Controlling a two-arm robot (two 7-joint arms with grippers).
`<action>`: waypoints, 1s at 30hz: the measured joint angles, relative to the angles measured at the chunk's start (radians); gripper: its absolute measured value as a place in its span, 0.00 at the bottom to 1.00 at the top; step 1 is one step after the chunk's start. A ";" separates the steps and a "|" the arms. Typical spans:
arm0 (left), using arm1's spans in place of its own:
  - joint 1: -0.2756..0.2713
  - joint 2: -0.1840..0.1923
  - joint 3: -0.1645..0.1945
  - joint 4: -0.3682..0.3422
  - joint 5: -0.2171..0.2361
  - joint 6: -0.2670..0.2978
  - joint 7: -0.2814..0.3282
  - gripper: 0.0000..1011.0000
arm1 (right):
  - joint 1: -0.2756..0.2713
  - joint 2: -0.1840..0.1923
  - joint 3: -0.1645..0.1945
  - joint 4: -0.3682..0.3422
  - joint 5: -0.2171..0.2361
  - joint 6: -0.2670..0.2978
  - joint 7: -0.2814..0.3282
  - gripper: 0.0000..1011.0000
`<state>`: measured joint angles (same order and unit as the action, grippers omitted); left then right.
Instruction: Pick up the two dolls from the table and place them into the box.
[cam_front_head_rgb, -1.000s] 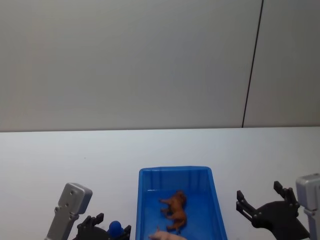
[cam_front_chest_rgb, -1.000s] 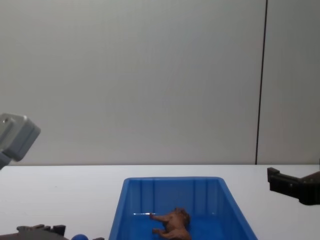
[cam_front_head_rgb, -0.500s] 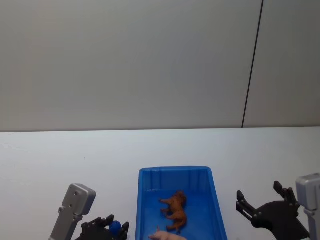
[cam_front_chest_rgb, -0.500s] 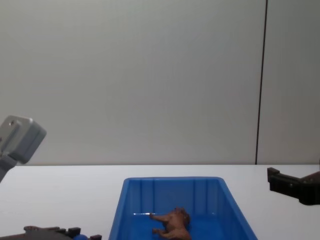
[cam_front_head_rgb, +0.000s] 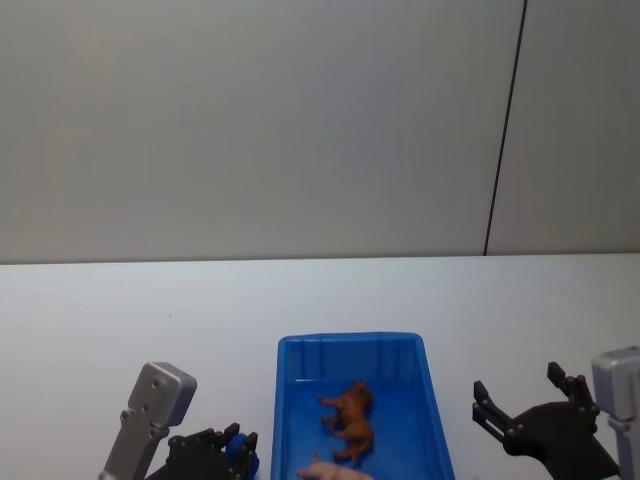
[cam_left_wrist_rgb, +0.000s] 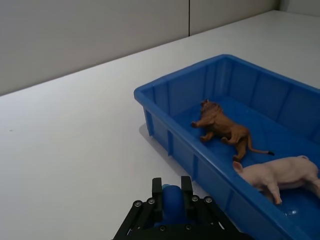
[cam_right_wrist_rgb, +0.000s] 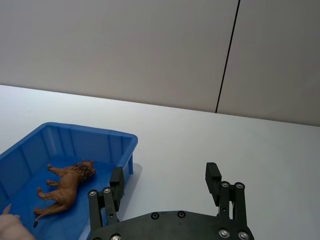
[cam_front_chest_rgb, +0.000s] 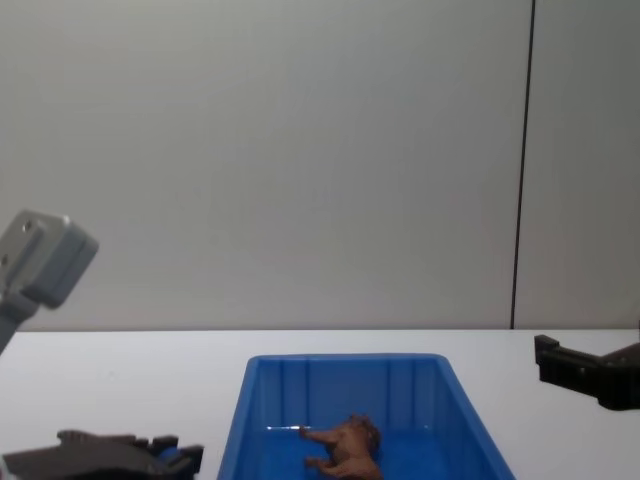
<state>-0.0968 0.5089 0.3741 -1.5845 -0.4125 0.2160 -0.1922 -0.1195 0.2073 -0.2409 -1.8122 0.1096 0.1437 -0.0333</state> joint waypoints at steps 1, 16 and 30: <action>0.000 0.002 -0.001 -0.008 0.004 -0.004 0.001 0.22 | 0.000 0.000 0.000 0.000 0.000 0.000 0.000 0.99; -0.019 0.018 -0.020 -0.105 0.095 -0.040 0.009 0.13 | 0.000 0.000 0.000 0.000 0.000 0.000 0.000 0.99; -0.077 -0.018 -0.020 -0.113 0.117 -0.110 -0.104 0.08 | 0.000 0.000 0.000 0.000 0.000 0.000 0.000 0.99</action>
<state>-0.1737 0.4907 0.3543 -1.6971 -0.2959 0.1065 -0.2967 -0.1194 0.2072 -0.2409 -1.8122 0.1096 0.1437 -0.0333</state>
